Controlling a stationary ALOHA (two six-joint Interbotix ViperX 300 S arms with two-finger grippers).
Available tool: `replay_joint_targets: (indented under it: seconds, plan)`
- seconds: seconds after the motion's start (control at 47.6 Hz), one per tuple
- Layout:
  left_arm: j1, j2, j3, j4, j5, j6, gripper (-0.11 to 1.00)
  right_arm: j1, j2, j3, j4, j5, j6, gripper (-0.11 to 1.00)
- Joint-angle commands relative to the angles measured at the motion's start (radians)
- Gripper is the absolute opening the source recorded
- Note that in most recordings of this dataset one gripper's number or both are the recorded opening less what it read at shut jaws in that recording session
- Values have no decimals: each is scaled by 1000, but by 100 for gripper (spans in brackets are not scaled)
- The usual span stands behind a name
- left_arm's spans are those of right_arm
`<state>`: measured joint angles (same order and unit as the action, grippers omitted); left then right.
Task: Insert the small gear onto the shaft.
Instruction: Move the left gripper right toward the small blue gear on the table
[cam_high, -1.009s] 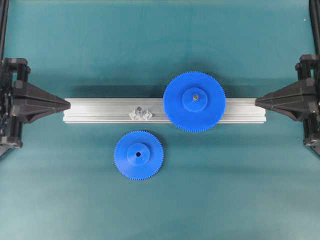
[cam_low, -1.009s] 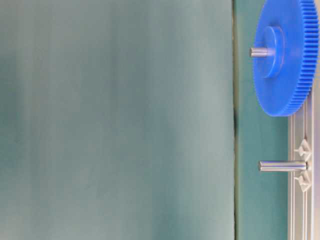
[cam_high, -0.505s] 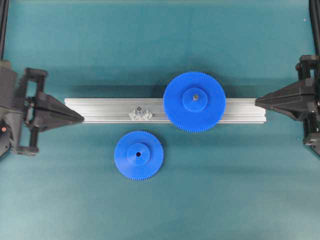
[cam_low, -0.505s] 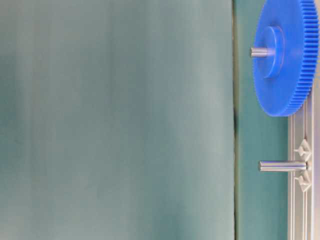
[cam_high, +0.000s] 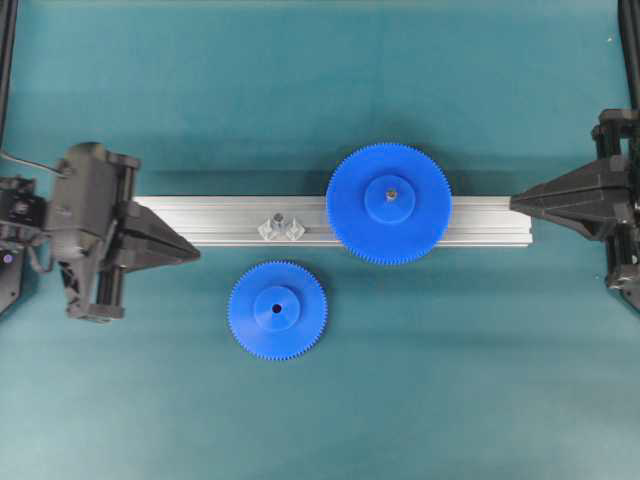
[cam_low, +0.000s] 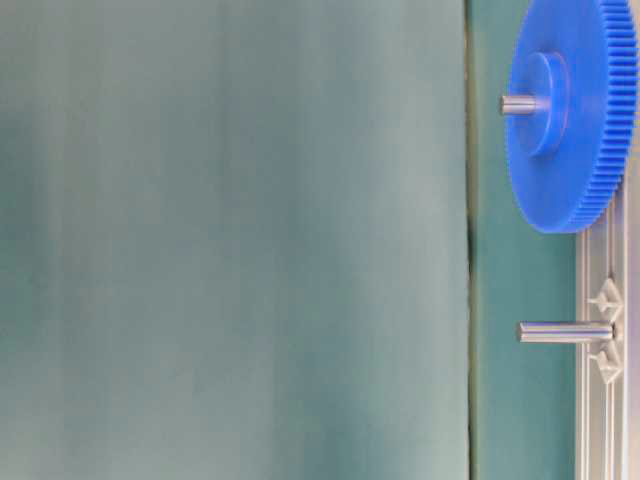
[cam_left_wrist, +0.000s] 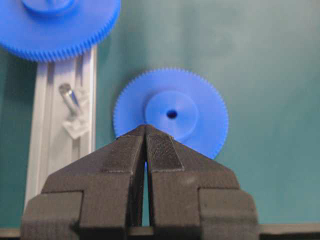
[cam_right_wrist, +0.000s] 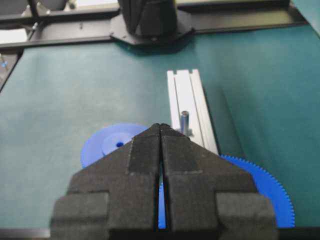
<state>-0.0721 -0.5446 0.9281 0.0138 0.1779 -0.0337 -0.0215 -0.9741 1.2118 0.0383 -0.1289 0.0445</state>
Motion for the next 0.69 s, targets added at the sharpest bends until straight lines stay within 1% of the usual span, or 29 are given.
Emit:
replay_joint_targets:
  seconds: [0.0, 0.168, 0.505, 0.673]
  plan:
    - [-8, 28, -52, 2, 15, 0, -3, -2, 3, -12, 2, -5, 12, -1]
    - [-20, 103, -95, 2, 23, 0, -3, -2, 3, -12, 2, -5, 12, -1]
    - [-23, 209, -170, 2, 23, -2, -3, -2, 2, -8, 2, -5, 14, -1]
    - [-34, 272, -199, 2, 25, -21, -3, -2, 2, -6, 2, -5, 14, -1]
